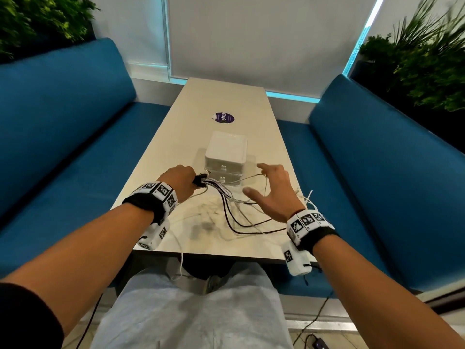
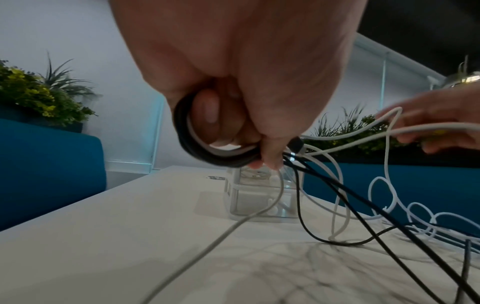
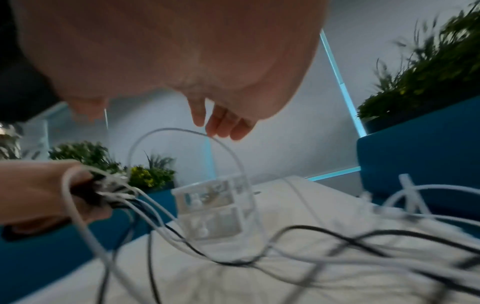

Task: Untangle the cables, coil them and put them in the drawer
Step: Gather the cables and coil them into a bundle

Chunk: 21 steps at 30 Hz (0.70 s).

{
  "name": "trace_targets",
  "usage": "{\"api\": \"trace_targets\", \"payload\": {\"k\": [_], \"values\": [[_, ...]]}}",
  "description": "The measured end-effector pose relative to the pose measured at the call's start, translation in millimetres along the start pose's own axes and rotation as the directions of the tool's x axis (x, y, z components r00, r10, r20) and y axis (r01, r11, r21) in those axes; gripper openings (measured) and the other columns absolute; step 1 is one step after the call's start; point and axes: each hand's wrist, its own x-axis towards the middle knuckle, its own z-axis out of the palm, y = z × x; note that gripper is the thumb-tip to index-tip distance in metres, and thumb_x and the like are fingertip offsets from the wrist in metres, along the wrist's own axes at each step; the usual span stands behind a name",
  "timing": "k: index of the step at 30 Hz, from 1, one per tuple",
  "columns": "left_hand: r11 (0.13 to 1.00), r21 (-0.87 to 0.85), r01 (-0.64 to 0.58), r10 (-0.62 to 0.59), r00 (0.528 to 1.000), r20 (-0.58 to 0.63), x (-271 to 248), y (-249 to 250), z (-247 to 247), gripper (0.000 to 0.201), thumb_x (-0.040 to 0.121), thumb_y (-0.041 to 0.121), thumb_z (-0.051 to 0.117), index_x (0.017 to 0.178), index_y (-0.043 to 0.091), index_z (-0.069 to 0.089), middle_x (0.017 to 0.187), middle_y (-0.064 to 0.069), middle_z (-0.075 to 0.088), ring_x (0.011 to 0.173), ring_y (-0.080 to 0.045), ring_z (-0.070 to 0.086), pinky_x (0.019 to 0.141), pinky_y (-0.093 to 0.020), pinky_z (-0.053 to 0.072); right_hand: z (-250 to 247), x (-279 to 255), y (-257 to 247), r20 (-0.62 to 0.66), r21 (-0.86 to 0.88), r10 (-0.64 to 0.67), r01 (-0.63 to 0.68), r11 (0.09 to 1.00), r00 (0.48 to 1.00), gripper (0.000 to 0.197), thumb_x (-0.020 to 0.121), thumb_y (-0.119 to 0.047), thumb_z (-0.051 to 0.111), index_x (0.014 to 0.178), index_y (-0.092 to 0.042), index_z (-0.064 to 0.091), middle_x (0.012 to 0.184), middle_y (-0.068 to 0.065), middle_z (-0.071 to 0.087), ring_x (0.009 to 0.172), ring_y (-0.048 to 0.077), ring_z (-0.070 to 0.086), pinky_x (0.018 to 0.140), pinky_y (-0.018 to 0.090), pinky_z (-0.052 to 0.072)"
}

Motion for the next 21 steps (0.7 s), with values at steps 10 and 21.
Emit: {"api": "trace_targets", "payload": {"k": [10, 21], "values": [[0.948, -0.312, -0.065, 0.110, 0.985, 0.130, -14, 12, -9, 0.035, 0.080, 0.042, 0.077, 0.066, 0.014, 0.060, 0.058, -0.002, 0.055, 0.054, -0.020, 0.049, 0.051, -0.029, 0.033, 44, 29, -56, 0.489, -0.112, 0.038, 0.020, 0.994, 0.872, 0.070, 0.081, -0.038, 0.076, 0.142, -0.023, 0.046, 0.142, 0.001, 0.053, 0.127, 0.022, 0.050, 0.103, 0.032, 0.039], [0.920, -0.369, -0.133, 0.168, 0.984, 0.064, -16, 3, -5, 0.034, 0.088, 0.038, 0.070, 0.073, 0.009, 0.064, 0.056, -0.001, 0.053, 0.048, -0.017, 0.044, 0.049, -0.027, 0.033, 68, 26, -50, 0.449, 0.380, 0.027, -0.218, 0.899, 0.893, 0.015, 0.086, -0.023, 0.068, 0.098, -0.015, 0.067, 0.079, 0.002, 0.071, 0.075, 0.018, 0.071, 0.077, 0.034, 0.053]]}}
